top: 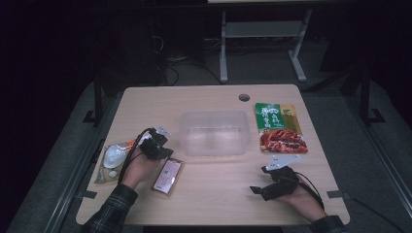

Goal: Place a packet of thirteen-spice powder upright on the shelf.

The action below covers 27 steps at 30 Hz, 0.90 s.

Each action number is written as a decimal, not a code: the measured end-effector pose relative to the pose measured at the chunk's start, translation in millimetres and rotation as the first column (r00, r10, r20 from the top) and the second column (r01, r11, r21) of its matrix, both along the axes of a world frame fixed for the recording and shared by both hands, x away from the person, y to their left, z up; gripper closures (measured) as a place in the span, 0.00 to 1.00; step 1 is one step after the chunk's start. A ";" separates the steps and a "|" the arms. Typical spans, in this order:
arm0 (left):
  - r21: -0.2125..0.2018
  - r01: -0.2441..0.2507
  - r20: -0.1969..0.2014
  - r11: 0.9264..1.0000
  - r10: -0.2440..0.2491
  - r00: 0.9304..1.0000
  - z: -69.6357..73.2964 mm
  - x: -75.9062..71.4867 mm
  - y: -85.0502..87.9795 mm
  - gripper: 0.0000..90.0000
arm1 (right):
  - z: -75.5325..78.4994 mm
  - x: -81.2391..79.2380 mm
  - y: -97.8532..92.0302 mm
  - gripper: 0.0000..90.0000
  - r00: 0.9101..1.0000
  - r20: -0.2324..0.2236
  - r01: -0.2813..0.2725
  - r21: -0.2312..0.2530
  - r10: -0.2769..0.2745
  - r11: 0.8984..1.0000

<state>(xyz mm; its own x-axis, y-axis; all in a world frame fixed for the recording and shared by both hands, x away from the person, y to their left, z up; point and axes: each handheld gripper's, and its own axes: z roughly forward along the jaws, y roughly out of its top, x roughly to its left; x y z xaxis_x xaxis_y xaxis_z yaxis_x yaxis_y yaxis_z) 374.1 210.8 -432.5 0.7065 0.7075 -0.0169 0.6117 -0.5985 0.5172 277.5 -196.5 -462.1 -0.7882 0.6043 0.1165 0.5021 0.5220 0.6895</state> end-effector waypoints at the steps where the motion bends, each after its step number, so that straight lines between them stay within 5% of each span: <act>1: -0.005 0.022 -0.010 1.000 -0.022 1.000 0.2 -1.4 -3.5 1.00 | 0.0 -0.1 0.0 0.15 1.000 -0.001 0.001 0.000 -0.001 1.000; 5: -0.025 0.058 -0.026 0.998 -0.058 0.998 -1.3 -5.3 -13.9 1.00 | -0.1 0.2 -0.1 0.15 1.000 -0.002 0.002 -0.001 -0.002 1.000; 8: 0.021 0.056 0.012 0.998 -0.056 0.998 2.6 -7.7 -16.1 1.00 | 0.0 -0.1 -0.1 0.15 1.000 -0.001 0.003 0.001 -0.003 1.000; 13: 0.048 -0.018 0.050 0.999 0.016 0.999 9.8 -6.8 -1.2 1.00 | 0.1 -0.2 -1.0 0.15 1.000 0.001 0.002 0.002 -0.002 1.000; 22: 0.036 -0.010 -0.020 0.999 0.011 1.000 1.4 -11.2 1.0 1.00 | 0.4 -0.2 -0.6 0.15 1.000 0.002 0.002 0.002 -0.002 1.000; 27: -0.007 0.058 -0.048 0.998 -0.059 0.997 1.2 -15.0 -11.8 1.00 | 0.4 -0.1 -0.1 0.15 1.000 0.002 0.000 0.000 0.000 1.000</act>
<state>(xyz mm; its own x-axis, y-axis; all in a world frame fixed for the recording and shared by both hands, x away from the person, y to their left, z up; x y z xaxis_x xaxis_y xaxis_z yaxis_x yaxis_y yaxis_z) 359.1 199.0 -431.4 0.7450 0.6647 -0.0559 0.6000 -0.6311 0.4917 277.4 -196.6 -461.7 -0.7886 0.6041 0.1149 0.5004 0.5217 0.6910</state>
